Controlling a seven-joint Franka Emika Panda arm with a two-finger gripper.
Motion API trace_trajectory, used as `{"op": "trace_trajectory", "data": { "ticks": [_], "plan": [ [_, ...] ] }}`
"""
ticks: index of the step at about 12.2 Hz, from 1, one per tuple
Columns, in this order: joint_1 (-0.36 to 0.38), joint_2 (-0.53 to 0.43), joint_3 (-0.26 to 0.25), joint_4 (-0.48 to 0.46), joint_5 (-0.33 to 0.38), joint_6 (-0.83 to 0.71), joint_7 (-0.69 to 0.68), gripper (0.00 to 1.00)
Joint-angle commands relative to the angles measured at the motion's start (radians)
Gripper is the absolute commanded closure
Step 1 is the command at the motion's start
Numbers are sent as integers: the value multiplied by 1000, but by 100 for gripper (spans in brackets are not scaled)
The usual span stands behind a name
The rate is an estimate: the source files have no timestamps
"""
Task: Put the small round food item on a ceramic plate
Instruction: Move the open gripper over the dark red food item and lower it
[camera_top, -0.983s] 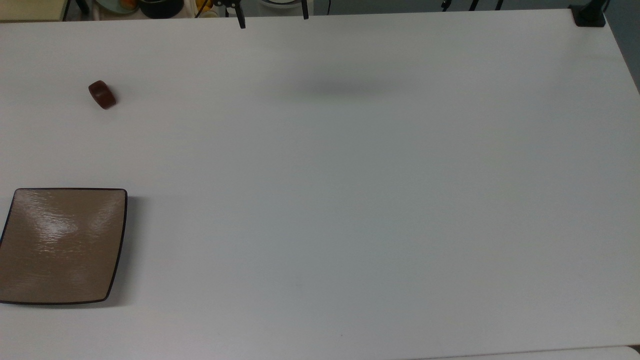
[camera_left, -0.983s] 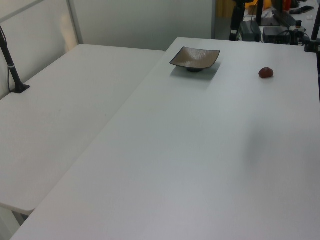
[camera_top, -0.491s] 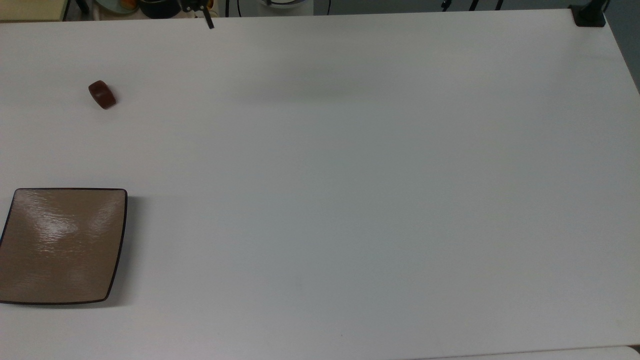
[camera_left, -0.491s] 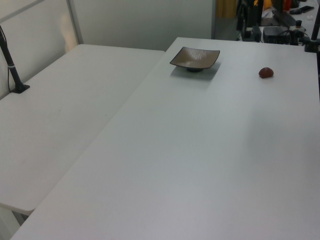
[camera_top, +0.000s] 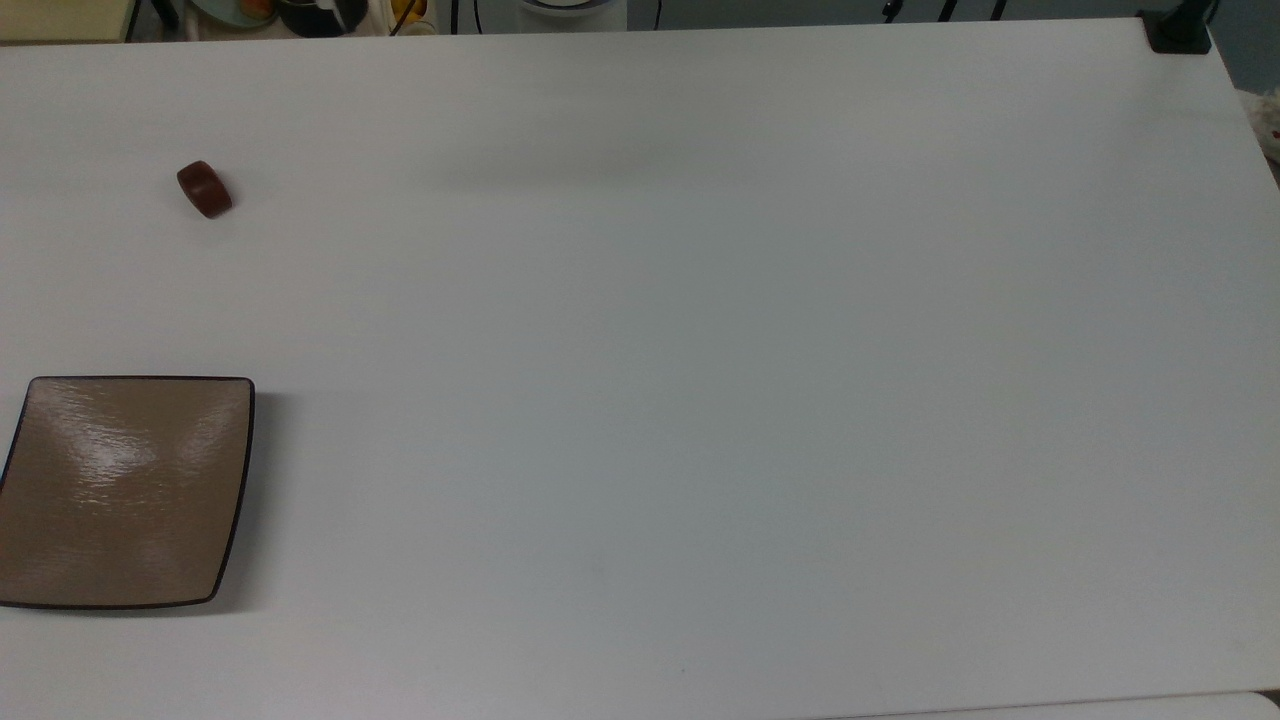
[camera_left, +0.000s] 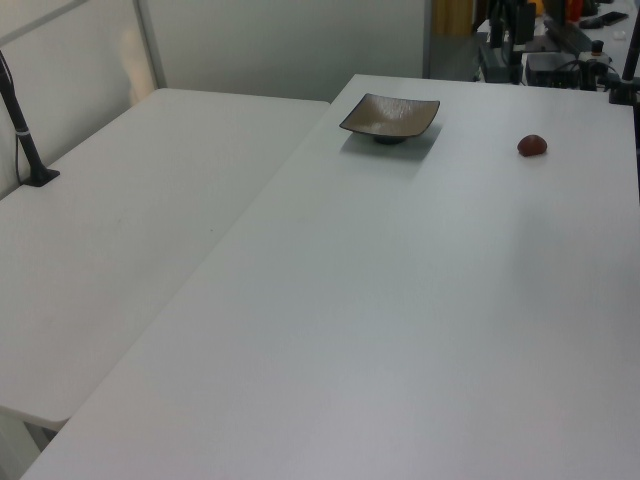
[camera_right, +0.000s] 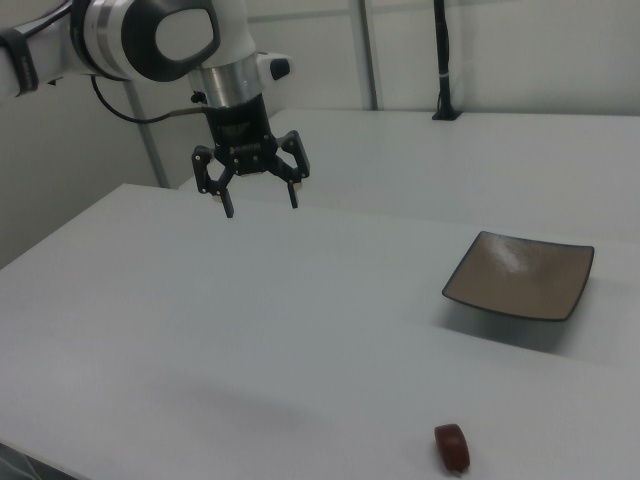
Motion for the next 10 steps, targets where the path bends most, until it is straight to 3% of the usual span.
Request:
{"op": "trace_trajectory", "data": {
  "ticks": [1, 4, 10],
  "plan": [
    [-12, 1, -45, -30, -40, 49, -26, 0],
    [-34, 17, -85, -84, -40, 149, -51, 0],
    [-139, 112, -95, -168, -40, 317, -209, 0]
  ]
}}
